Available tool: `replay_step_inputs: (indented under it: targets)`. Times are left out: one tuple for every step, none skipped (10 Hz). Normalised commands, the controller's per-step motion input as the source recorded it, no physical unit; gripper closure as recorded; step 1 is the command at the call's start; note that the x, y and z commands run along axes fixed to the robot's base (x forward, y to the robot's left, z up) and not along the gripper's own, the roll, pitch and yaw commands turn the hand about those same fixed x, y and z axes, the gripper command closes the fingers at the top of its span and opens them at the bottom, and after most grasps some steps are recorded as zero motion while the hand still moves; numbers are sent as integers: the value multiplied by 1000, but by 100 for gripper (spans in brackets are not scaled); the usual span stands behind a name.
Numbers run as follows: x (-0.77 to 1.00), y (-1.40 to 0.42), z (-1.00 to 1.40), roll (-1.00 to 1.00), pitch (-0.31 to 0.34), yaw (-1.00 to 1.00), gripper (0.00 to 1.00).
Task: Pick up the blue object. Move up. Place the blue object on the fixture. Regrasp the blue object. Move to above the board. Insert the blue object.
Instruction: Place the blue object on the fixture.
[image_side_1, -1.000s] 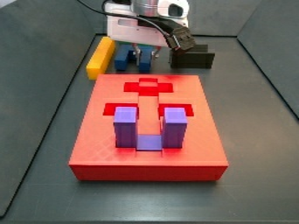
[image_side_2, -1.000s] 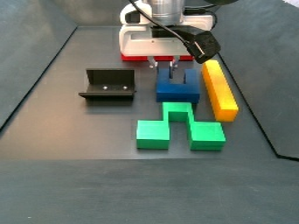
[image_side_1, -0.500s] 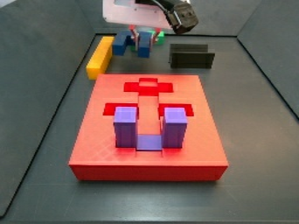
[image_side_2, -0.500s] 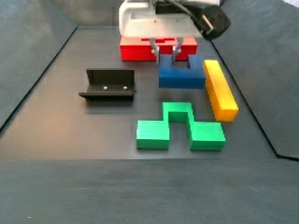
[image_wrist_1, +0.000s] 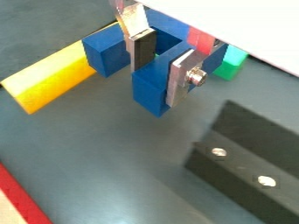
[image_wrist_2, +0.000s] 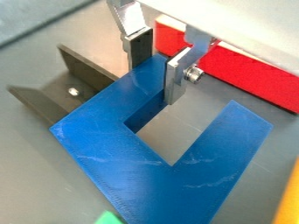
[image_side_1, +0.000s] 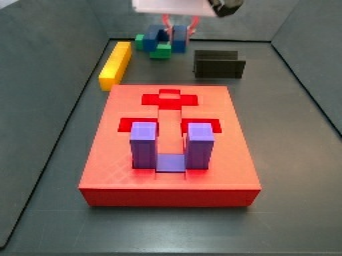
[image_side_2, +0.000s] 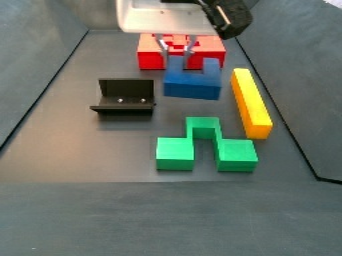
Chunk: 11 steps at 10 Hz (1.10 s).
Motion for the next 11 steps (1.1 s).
replay_step_inputs:
  targets:
    - [737,249,254,-360,-300,-74,100]
    - [774,229,240,-334,-277,-86,100]
    - [734,189,271,-203,-134,-26,100]
    - [694,126,280,-111,-31,0,100]
    - [649,97,280,-83,0,0,100]
    - [540,26,251,-31,51,63,100]
    - [0,0,0,129,129,89,100]
    - [0,-54,0,29,0,0,100]
    - [209,-114,0,0,0,-134,100]
    - [480,-114,26,-189,140,-143,100]
    - [689,-77,111,-520,454,-69,100]
